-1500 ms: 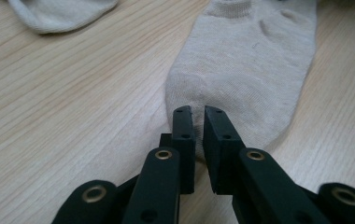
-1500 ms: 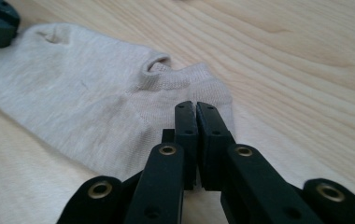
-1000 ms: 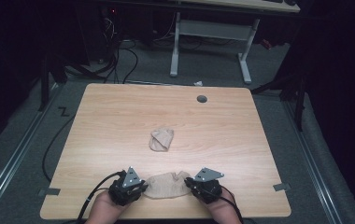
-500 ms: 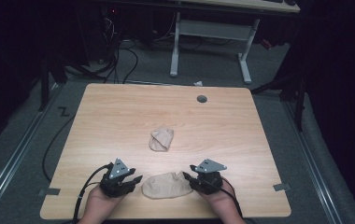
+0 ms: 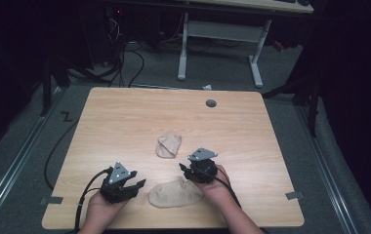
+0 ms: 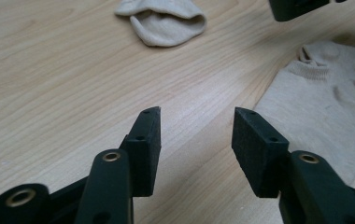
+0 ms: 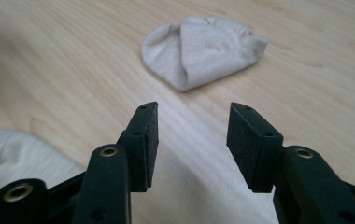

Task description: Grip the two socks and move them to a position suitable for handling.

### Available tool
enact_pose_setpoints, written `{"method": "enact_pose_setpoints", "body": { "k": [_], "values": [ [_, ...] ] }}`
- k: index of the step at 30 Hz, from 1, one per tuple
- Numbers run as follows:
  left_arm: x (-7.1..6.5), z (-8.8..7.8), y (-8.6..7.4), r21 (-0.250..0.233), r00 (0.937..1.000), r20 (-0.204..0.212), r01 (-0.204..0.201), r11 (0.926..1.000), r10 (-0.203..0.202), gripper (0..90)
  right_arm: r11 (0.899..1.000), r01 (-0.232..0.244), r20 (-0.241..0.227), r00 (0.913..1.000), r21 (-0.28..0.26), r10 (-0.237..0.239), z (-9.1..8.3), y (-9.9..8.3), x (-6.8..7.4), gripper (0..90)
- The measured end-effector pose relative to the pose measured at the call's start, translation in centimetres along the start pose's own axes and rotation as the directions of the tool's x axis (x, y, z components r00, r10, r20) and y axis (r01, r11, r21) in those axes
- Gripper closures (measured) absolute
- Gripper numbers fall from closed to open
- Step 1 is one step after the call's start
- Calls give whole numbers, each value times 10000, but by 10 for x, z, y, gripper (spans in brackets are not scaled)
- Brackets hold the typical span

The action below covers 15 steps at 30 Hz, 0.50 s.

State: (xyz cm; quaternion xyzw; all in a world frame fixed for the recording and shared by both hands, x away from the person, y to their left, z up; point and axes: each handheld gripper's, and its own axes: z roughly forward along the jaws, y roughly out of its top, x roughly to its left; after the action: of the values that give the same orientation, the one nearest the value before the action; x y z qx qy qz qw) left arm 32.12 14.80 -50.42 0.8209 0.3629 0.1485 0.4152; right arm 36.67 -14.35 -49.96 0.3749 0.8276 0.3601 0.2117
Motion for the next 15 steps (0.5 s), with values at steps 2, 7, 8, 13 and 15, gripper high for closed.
{"method": "enact_pose_setpoints", "body": {
  "k": [2,7,8,13,15],
  "values": [
    [1,-1,0,-56,9999,-43,124,9999,-124,510,10000,-58,-104,9999,19,58,5,5,-2,552],
    [4,-1,0,-115,9994,6,347,9993,-347,505,9998,-165,-335,9993,120,169,20,19,-8,573],
    [4,-1,0,-117,9994,-29,345,9993,-345,501,9997,-142,-356,9993,178,148,26,24,-9,574],
    [4,0,0,-68,9996,-55,259,9996,-259,494,9994,-338,-360,9988,68,340,41,36,-10,567],
    [2,1,-1,-42,9999,-84,98,9999,-98,481,9991,-383,-412,9984,183,390,49,42,-10,566]
  ]
}}
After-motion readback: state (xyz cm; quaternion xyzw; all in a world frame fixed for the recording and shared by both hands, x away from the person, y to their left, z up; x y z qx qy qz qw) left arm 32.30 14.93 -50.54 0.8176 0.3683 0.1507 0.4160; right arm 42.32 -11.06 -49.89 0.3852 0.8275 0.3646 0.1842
